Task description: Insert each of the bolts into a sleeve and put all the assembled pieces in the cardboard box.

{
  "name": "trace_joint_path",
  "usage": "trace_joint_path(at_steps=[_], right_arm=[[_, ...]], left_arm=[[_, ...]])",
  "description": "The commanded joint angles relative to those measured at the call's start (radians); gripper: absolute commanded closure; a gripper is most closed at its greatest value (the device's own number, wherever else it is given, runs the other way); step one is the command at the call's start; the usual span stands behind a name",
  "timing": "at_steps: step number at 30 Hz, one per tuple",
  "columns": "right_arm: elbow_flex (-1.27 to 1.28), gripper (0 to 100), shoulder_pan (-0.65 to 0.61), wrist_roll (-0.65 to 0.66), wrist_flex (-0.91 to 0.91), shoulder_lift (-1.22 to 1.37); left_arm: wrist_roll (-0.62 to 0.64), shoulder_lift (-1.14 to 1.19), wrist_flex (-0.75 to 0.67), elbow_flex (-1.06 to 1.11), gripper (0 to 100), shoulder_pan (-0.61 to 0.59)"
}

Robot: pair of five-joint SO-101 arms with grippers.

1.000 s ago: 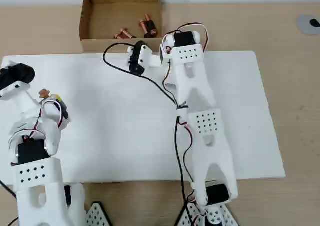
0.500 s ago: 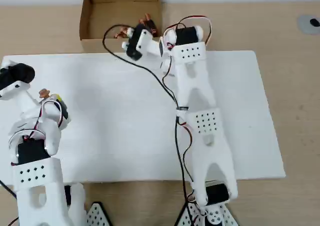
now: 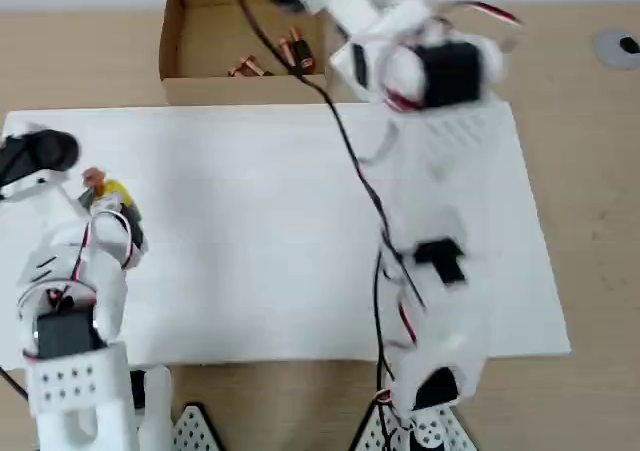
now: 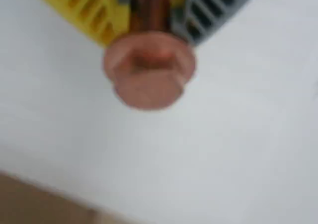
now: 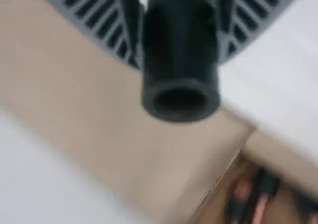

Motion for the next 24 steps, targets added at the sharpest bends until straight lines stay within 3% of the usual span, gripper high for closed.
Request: trace_joint_path(at_steps=[1,7,11,14,19,24], right_arm=[[0.116,98.8,-0.039,-0.066,0.017,-0.398],[0.595,98.8,-0.081,-0.236,0.014,-0.875],[1.055,98.8,-0.076,-0.242,0.014,-1.115],[1.425,98.8,-0.082,-0.203,-0.032,-1.233],[1.83,98.8,-0.087,-0.213,-0.358,-1.27],[2.02,98.8,-0.277,-0.222,-0.661,-1.256]], left_arm=[[-0.04,-0.108,0.008,-0.106,100,0.084],[-0.072,-0.28,0.008,-0.183,100,0.147],[-0.227,-0.39,0.023,-0.184,100,0.15],[-0.25,-0.452,0.063,-0.192,100,0.15],[-0.245,-0.49,0.023,-0.184,100,0.158],[-0.198,-0.496,-0.064,-0.193,100,0.224]])
